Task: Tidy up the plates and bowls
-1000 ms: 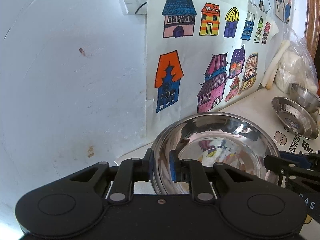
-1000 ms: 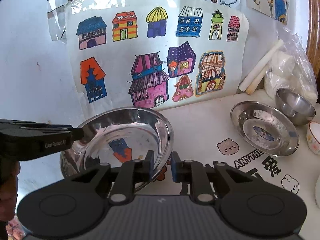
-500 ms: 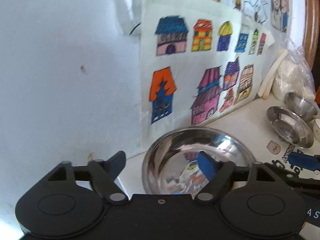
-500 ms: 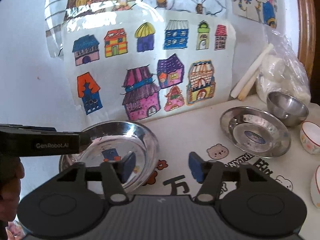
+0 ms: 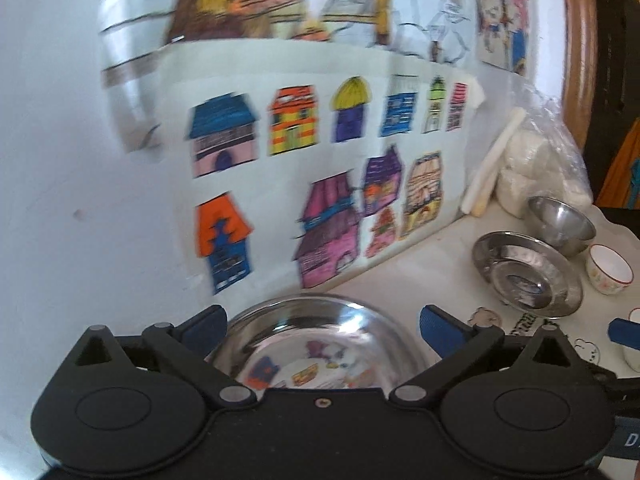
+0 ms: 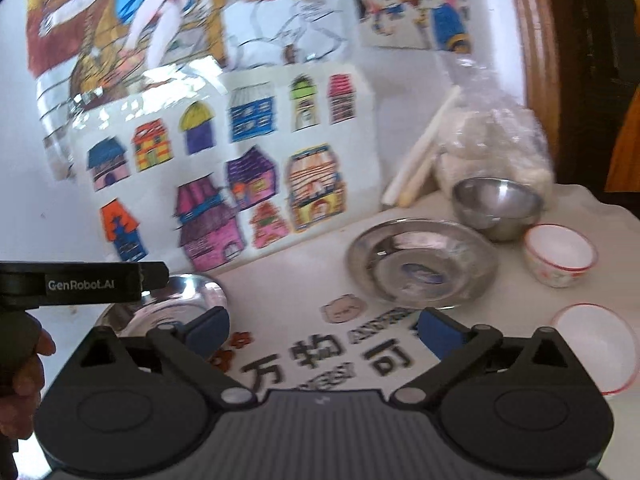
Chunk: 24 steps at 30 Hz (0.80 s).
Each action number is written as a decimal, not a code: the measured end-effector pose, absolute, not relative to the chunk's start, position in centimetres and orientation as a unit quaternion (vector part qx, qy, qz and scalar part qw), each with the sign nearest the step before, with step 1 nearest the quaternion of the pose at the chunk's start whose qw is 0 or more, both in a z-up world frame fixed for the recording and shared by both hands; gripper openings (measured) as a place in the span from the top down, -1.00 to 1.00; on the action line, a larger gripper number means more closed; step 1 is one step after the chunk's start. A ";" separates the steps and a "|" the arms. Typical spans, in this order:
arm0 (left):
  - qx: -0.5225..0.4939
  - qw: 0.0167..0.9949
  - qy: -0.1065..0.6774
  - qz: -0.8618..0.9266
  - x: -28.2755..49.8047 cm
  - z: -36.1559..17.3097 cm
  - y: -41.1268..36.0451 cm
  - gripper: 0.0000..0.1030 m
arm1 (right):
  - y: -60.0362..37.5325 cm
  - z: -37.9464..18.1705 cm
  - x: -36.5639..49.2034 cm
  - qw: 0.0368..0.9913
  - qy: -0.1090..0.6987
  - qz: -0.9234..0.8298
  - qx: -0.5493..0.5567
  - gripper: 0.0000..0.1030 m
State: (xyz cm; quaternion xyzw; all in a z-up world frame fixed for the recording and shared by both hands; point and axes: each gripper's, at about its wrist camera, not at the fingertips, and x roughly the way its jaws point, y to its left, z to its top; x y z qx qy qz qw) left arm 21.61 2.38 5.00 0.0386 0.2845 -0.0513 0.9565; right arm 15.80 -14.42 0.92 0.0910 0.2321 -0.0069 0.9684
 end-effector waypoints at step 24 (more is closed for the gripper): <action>0.014 0.940 0.334 -0.064 26.2 1.8 -8.1 -0.99 | -26.0 0.1 18.0 0.962 0.263 -0.050 0.061 -0.99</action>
